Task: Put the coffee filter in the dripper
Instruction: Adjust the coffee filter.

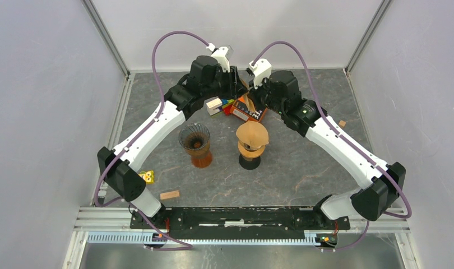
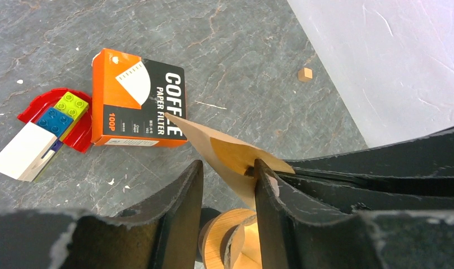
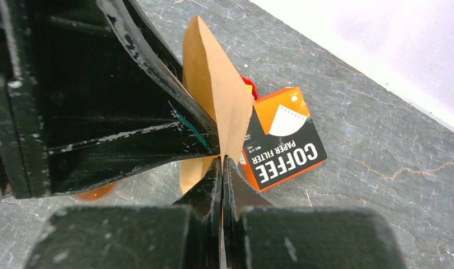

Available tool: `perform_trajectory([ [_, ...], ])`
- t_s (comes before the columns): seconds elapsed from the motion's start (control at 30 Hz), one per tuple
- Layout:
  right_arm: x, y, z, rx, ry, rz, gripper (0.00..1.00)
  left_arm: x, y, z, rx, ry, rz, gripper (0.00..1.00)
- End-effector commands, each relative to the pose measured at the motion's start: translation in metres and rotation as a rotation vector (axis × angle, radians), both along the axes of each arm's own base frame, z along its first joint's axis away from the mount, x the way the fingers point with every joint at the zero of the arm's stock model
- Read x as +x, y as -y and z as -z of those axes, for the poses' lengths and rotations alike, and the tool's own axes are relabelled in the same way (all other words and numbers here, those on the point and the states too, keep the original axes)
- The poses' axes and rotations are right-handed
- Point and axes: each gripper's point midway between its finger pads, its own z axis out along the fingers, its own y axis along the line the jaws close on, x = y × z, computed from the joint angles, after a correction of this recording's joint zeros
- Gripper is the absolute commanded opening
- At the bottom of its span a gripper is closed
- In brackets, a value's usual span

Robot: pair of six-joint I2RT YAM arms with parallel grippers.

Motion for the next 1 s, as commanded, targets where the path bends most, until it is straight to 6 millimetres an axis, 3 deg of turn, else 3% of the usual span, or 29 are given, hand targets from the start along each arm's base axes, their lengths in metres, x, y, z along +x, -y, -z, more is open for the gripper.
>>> perform_trajectory([
  [0.0,0.000,0.000,-0.021,0.047,0.054,0.015,0.00,0.009,-0.003,-0.011,-0.032,0.013,-0.054,0.43],
  [0.4,-0.001,-0.002,-0.022,0.066,0.044,0.033,0.00,0.017,-0.016,-0.002,0.049,0.058,-0.102,0.51],
  [0.63,-0.004,-0.004,-0.021,0.071,0.041,0.035,0.00,0.016,-0.017,0.005,0.096,0.095,-0.079,0.49],
  [0.97,-0.002,-0.005,-0.021,0.065,0.045,0.047,0.00,0.002,-0.003,0.009,0.023,0.052,-0.001,0.43],
])
